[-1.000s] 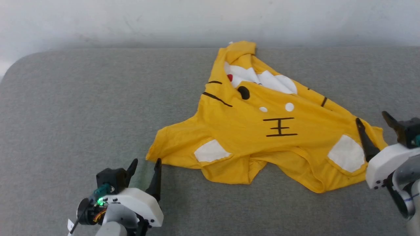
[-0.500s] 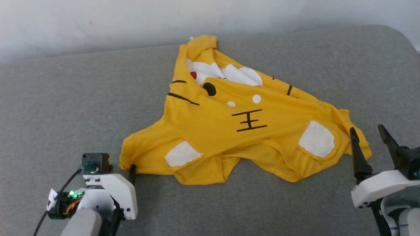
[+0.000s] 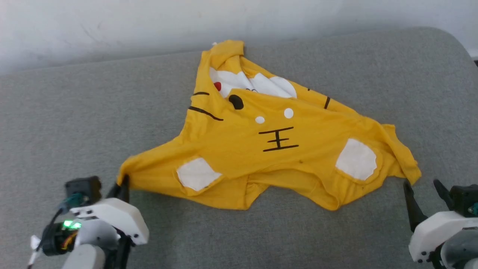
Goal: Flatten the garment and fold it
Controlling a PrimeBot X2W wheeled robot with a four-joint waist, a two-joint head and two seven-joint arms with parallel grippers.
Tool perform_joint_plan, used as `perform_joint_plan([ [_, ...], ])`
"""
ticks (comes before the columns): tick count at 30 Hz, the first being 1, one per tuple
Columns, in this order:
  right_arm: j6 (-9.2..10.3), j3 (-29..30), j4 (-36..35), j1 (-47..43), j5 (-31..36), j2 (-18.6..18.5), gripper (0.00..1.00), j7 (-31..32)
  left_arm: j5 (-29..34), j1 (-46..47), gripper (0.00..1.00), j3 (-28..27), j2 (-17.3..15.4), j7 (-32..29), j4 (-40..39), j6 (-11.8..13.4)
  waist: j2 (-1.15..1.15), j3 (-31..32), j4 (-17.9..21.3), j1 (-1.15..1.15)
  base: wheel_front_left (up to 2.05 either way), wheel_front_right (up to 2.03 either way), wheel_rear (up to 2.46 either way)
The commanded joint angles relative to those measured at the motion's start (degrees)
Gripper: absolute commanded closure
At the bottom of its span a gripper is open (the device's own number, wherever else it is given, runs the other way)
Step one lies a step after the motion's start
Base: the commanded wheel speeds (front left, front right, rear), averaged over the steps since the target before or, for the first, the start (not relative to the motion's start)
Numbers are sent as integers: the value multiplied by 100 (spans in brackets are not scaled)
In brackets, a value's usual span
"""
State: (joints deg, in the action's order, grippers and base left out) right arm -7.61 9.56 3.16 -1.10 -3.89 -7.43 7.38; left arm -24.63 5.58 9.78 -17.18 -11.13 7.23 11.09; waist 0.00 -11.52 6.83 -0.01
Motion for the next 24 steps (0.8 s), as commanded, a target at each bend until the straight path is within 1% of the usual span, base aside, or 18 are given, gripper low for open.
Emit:
perform_joint_plan([
  [1,12,33,38,-75,-66,-73,0,155,-18,-73,100,-159,-6,247,-181,96,0,164,-159,1,0,0,0],
  [6,12,167,155,-88,-204,-208,0,677,-25,-263,100,-436,2,742,-844,257,0,281,-346,1,0,0,0],
  [9,12,136,317,15,-348,-324,0,912,1,-365,100,-380,-4,811,-1117,224,0,303,-453,1,0,0,0],
  [11,12,30,475,115,-372,-496,0,1026,57,-426,100,-266,-10,766,-1216,203,0,297,-505,1,0,0,0],
  [16,12,-246,898,475,-449,-864,0,1124,80,-486,100,-52,98,692,-1353,203,0,207,-633,1,0,0,0],
  [24,12,-719,1568,923,-686,-1202,0,1091,83,-363,100,101,138,613,-1336,170,0,41,-761,1,0,0,0],
])
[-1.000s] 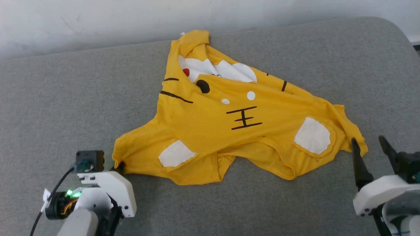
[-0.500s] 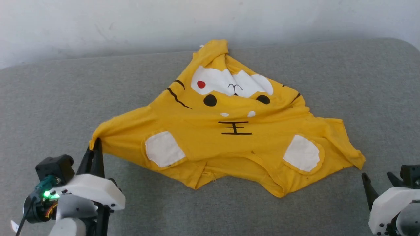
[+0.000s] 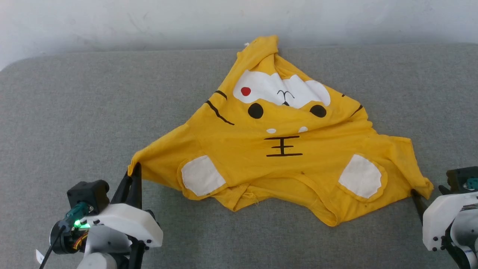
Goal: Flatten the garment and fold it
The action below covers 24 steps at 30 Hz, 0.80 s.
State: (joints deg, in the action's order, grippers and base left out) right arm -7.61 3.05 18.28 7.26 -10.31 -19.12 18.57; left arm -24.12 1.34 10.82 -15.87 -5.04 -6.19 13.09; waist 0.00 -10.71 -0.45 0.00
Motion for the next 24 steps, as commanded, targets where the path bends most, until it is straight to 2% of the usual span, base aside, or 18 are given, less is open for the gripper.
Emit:
perform_joint_plan([
  [1,12,-175,126,115,-79,-79,0,-49,30,74,100,2,2,-4,16,-33,0,-56,-39,0,0,0,0],
  [3,12,-305,254,173,-183,-123,0,-117,24,97,100,12,-13,-16,38,-46,0,-80,-44,0,0,0,0],
  [4,12,-367,316,192,-236,-140,44,-131,18,104,100,23,-25,-44,63,-56,0,-86,-43,0,0,0,0],
  [5,12,-430,364,210,-276,-167,100,-155,10,109,100,34,-36,-73,90,-66,0,-86,-40,0,0,0,0],
  [11,12,-518,300,165,-565,-294,100,-276,-33,72,100,34,-118,-102,179,-120,0,76,62,0,0,0,0],
  [13,12,-522,87,105,-722,-391,100,-253,-104,51,100,68,-185,-147,149,-254,0,176,114,0,0,0,0],
  [18,12,-803,-953,-124,-1102,-1037,100,-12,-168,59,100,-23,-496,-318,-32,-414,0,425,246,0,0,0,0],
  [24,12,-346,-2289,-24,-2147,-1394,100,263,-539,335,100,-349,-793,-512,-619,-642,0,667,337,0,0,0,0],
])
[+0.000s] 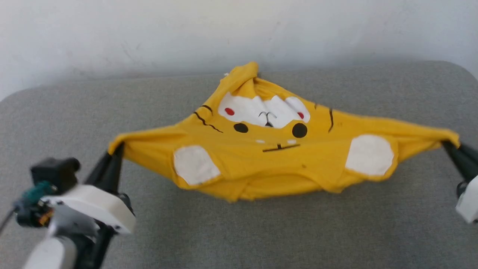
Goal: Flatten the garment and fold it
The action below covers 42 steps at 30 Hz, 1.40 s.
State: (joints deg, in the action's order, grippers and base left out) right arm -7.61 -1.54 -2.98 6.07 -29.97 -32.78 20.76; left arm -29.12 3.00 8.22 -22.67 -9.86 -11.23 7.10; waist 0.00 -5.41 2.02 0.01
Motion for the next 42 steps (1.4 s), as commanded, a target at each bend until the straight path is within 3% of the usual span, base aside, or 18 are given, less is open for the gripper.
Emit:
perform_joint_plan([
  [1,12,210,-325,164,-333,-45,100,78,-47,250,100,-155,-194,-57,-211,-63,0,171,104,-1,0,0,0],
  [10,12,922,-1161,1278,-840,-77,100,220,-323,1111,100,-785,-596,-169,-1038,-109,0,377,194,-1,0,0,0],
  [17,12,1093,-1185,2550,-1018,-214,100,676,-466,2178,100,-1163,-853,-227,-1328,-87,0,370,234,-1,0,0,0],
  [24,12,584,-489,3809,-962,-839,100,683,-364,3258,100,-934,-1079,-380,-654,-244,0,104,257,-1,0,0,0],
  [30,12,-39,111,4826,-848,-1157,100,371,-249,4269,100,-705,-1165,-502,-174,-336,0,-572,356,-1,0,0,0],
  [42,12,-906,1749,7243,-197,-914,100,-761,127,6981,100,-155,-1032,-340,1518,-611,0,-2225,501,-1,0,0,0],
])
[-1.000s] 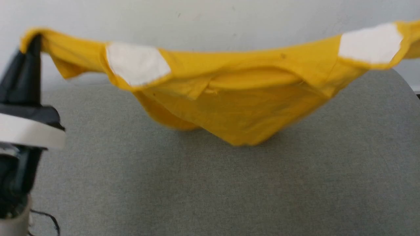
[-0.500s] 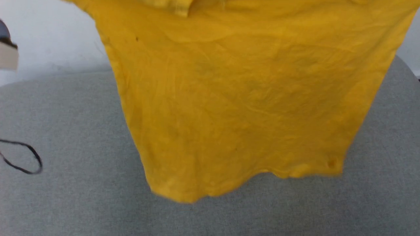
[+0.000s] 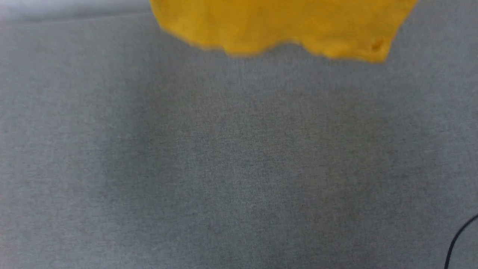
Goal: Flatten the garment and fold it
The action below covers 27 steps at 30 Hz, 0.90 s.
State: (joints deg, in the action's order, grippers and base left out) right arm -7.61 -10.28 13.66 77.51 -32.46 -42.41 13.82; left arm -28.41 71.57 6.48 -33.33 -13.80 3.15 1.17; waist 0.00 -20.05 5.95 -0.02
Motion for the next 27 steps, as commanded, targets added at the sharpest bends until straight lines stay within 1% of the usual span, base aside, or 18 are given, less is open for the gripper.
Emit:
perform_joint_plan([
  [1,12,-106,234,292,105,99,100,-143,94,346,100,55,66,93,252,-24,0,-888,117,2,0,0,0],
  [4,12,-267,726,809,294,303,100,-366,146,968,100,59,177,263,788,13,0,-1213,143,2,0,0,0],
  [7,12,-375,1185,1204,457,546,100,-606,201,1382,100,70,292,506,1231,49,0,-1419,133,2,0,0,0],
  [11,12,-481,1668,1554,599,823,100,-986,252,1761,100,46,373,908,1714,56,0,-1610,100,2,0,0,0],
  [14,12,-642,1882,1640,609,977,100,-1211,281,1854,100,45,423,1226,1941,37,0,-1680,33,2,0,0,0],
  [16,12,-781,1964,1603,532,1060,100,-1306,295,1826,100,57,441,1420,2030,4,0,-1698,-7,2,0,0,0],
  [20,12,-1074,2154,1368,398,1082,100,-1406,283,1564,100,82,482,1729,2137,-60,0,-1665,-125,2,0,0,0],
  [23,12,-1269,2238,1050,268,1072,100,-1468,240,1144,100,160,511,1762,2210,-139,0,-1536,-214,2,0,0,0],
  [27,12,-1465,2273,420,18,1035,100,-1494,256,349,100,288,440,1807,2225,-228,0,-1231,-280,2,0,0,0],
])
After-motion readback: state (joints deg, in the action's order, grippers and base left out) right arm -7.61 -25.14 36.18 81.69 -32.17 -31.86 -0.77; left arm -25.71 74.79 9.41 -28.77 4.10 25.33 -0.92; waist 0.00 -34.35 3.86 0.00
